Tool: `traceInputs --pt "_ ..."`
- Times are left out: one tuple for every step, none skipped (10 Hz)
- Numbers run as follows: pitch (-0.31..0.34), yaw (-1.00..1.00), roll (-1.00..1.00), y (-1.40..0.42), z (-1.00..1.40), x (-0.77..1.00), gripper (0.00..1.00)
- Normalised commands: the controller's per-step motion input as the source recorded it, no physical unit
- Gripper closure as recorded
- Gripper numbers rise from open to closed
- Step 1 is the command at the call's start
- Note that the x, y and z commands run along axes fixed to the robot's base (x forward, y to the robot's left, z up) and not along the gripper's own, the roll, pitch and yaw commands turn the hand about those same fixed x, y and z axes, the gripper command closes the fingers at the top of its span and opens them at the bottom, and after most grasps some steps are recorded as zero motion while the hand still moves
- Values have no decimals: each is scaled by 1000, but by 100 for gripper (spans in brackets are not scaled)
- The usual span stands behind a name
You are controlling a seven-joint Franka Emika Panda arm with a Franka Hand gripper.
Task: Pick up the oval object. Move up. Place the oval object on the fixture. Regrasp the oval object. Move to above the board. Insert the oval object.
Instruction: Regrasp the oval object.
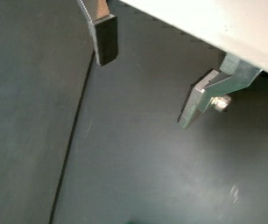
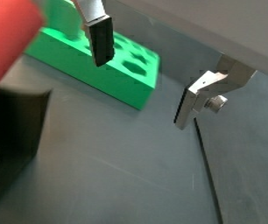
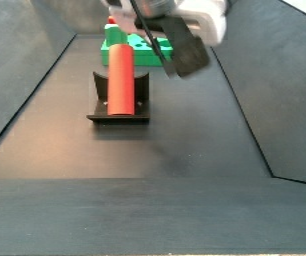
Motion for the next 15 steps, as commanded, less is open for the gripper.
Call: traceInputs --pt "-253 -1000 763 -282 3 -69 0" --pt "-278 -1000 751 -93 7 -57 0" --pt "-302 -1000 734 -31 7 -50 0" --pt "-330 -1000 718 -41 0 -49 0" --pt "-351 -1000 706 -26 11 -56 0" --pt "-369 -1000 692 -17 17 -64 0" --pt "-383 -1000 678 -13 9 -64 0" --pt "-388 -1000 657 -12 6 -57 0" --pt "-385 -1000 642 -11 3 -53 0" --pt "-374 -1000 624 -5 5 -49 0" --pt "-352 -1000 608 -3 1 -49 0" --pt "-306 -1000 585 -4 -3 -47 0" --pt "-255 -1000 573 -6 1 -51 0" --pt "-156 -862 481 -6 -1 -52 0" --pt "-44 -647 345 0 -7 -45 0"
